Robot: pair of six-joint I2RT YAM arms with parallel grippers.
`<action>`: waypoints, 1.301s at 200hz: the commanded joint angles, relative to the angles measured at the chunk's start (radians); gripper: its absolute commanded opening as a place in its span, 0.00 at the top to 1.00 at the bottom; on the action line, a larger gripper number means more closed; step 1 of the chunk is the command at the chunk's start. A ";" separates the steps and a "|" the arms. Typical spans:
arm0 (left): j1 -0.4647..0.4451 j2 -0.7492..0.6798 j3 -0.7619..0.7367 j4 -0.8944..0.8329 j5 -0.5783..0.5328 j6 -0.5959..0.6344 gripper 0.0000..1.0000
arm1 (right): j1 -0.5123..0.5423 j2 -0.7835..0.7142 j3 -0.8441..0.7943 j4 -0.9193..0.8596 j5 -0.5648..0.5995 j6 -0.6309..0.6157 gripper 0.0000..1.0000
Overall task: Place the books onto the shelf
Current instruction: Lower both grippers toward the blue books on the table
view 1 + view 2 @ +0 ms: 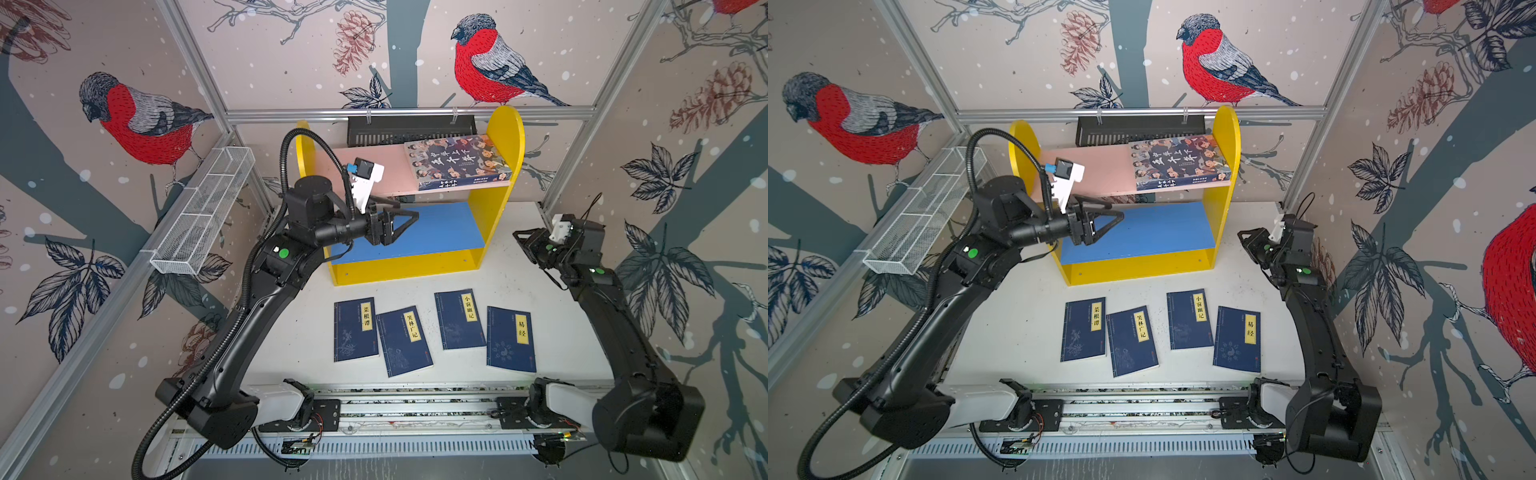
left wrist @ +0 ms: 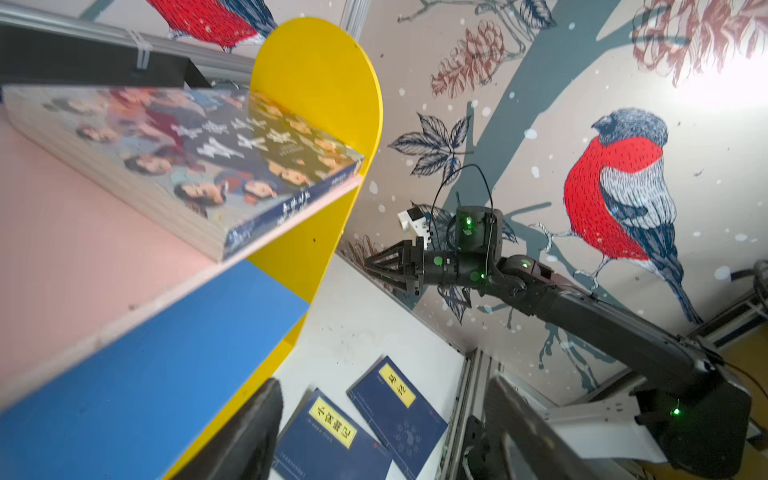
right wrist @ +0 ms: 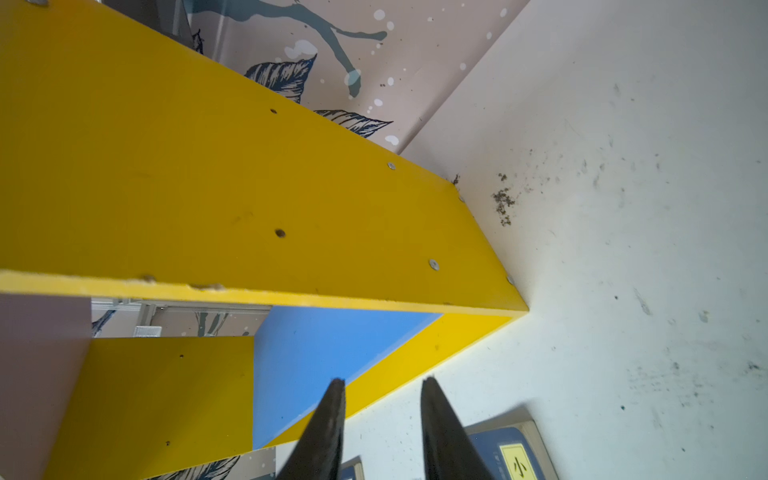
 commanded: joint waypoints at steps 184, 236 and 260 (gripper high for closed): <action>-0.072 -0.130 -0.820 0.275 0.065 -0.157 0.24 | 0.287 -0.092 -0.446 0.012 0.131 -0.040 0.48; -0.133 -0.053 -0.841 0.268 -0.009 -0.086 0.25 | 0.354 -0.040 -0.449 0.054 0.196 -0.087 0.49; -0.122 -0.108 -0.884 0.228 -0.132 -0.093 0.24 | 0.454 -0.098 -0.462 0.056 0.219 -0.069 0.49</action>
